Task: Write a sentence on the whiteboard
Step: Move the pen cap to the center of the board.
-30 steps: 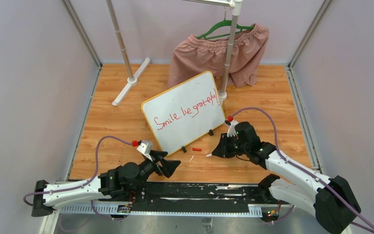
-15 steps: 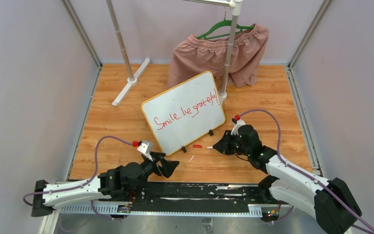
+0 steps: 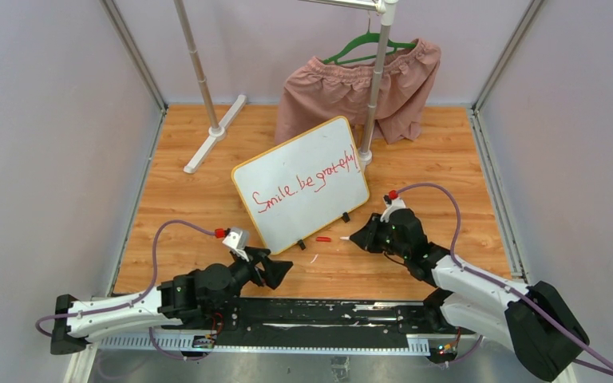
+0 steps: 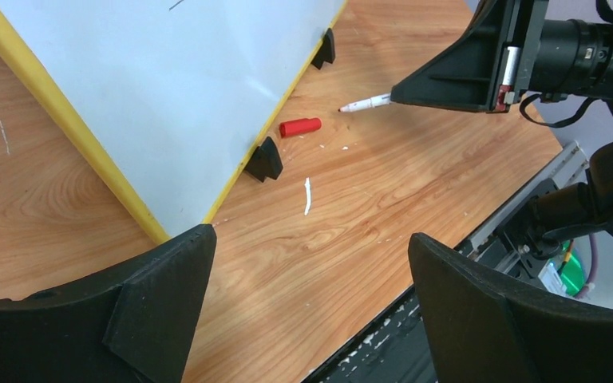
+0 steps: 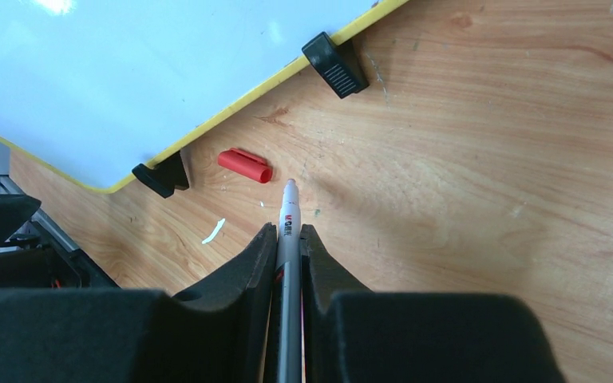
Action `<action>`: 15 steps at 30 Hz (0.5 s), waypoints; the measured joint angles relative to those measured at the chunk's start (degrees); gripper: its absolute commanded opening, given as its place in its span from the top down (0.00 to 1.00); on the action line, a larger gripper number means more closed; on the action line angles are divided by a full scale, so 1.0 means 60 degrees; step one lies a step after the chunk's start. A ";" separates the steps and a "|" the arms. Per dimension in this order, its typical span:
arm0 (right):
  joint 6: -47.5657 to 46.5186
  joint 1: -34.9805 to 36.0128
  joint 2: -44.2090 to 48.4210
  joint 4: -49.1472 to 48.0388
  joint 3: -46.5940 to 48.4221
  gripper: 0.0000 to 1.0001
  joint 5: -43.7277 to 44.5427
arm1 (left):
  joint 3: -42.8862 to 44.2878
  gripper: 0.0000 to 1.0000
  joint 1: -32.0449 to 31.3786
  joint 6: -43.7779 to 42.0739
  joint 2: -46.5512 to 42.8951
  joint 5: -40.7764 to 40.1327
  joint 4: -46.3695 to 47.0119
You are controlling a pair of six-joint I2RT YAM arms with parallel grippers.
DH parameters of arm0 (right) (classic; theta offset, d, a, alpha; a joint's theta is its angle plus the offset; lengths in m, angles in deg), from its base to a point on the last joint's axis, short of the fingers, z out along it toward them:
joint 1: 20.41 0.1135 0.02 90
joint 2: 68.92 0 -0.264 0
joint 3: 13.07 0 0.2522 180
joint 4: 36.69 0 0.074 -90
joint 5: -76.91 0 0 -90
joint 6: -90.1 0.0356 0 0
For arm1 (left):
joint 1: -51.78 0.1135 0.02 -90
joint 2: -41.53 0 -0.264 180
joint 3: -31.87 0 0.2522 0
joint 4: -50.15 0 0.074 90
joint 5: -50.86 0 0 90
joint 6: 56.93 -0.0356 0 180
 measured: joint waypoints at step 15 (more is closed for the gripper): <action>0.0182 -0.0004 -0.0328 -0.0670 -0.0277 1.00 0.0058 | 0.0594 0.03 0.0000 0.0219 -0.0084 -0.0135 -0.1082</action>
